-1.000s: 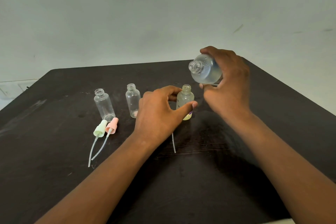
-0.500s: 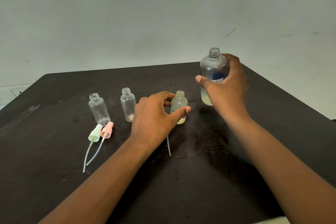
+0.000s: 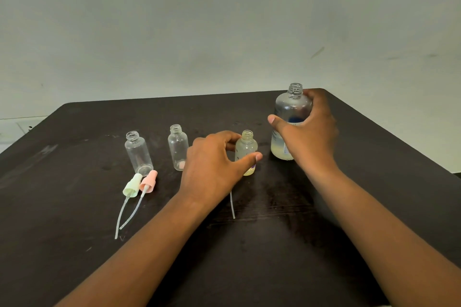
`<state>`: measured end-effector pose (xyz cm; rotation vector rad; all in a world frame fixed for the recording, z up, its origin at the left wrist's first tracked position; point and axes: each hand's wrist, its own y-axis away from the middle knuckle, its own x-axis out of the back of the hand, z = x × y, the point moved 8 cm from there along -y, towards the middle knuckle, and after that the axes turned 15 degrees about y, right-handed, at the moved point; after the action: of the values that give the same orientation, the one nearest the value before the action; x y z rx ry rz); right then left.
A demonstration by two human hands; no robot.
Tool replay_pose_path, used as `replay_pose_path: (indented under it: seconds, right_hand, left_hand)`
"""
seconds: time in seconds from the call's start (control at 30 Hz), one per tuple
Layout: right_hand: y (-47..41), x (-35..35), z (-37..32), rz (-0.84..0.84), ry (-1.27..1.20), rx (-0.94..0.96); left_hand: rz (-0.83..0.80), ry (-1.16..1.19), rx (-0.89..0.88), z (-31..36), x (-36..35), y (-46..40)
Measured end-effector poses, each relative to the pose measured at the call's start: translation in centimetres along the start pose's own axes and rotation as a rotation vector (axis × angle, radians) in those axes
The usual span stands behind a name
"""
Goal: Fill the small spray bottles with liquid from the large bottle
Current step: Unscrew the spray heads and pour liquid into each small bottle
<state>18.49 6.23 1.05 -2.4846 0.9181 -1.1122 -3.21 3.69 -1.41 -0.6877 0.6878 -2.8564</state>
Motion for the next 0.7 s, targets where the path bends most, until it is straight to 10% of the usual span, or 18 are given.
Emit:
replay_pose_path:
  seconds: [0.7]
  right_hand:
    - [0.7, 2.6, -2.3, 0.307, 0.017, 0.202]
  left_hand:
    - [0.104, 0.105, -0.132, 2.1, 2.1, 0.2]
